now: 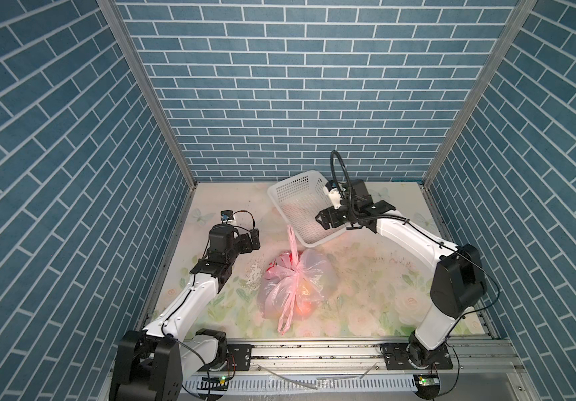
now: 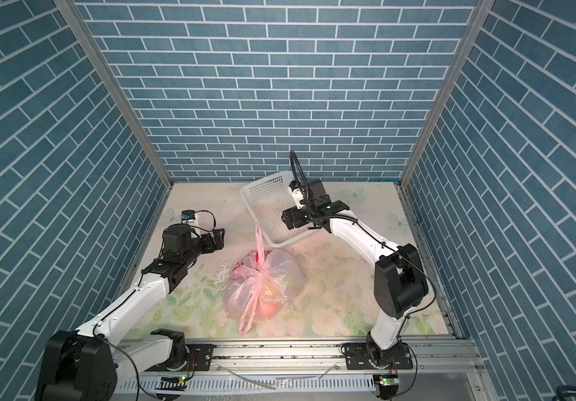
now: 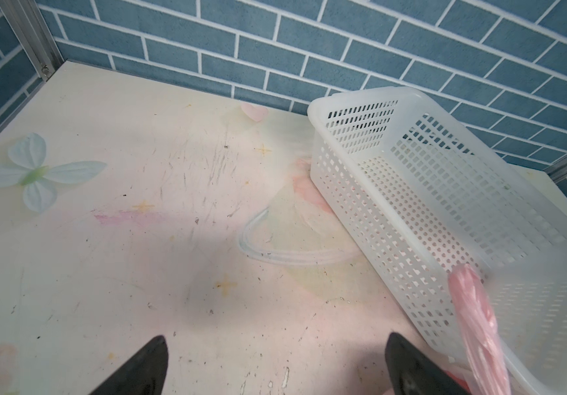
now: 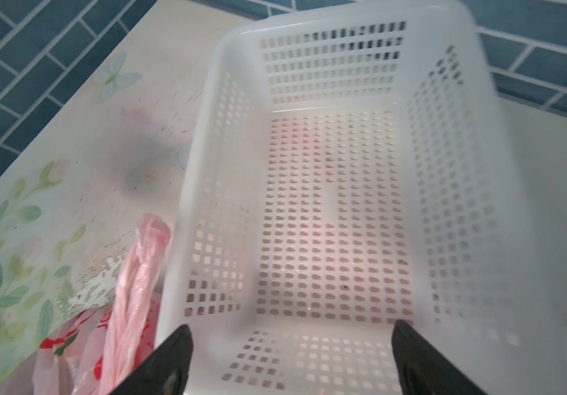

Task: Untie the knot of the plastic bag and take out the fruit
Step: Move the basket to the top-right of the table.

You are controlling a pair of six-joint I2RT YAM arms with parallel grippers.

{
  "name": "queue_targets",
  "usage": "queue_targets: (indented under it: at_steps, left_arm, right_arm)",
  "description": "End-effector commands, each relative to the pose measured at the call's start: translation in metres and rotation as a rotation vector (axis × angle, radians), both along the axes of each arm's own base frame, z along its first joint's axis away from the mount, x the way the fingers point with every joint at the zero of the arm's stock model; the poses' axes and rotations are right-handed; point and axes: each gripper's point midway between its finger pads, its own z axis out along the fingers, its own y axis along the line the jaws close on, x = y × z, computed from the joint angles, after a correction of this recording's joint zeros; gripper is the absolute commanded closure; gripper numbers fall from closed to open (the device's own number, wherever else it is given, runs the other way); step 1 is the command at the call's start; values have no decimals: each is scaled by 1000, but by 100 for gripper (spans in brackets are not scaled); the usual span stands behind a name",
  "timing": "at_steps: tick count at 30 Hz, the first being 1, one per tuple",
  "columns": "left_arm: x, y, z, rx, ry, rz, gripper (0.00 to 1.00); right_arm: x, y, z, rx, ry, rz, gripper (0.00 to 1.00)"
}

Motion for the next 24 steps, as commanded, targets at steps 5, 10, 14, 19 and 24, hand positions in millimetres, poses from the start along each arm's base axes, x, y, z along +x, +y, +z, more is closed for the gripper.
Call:
queue_targets:
  at_steps: [5,10,14,19,24]
  left_arm:
    - [-8,-7,-8,-29,43,-32,0]
    - [-7,-8,-8,-34,39,-31,0]
    - [-7,-7,-10,-32,39,-28,0]
    - [-8,-6,-10,-29,37,-24,0]
    - [-8,-5,-10,-27,36,-22,0]
  right_arm:
    - [-33,35,-26,-178,59,159,11]
    - [-39,43,-38,-228,54,169,12]
    - [-37,47,-47,-264,47,164,15]
    - [-36,54,-55,-291,39,173,16]
    - [-29,58,-64,-324,23,159,22]
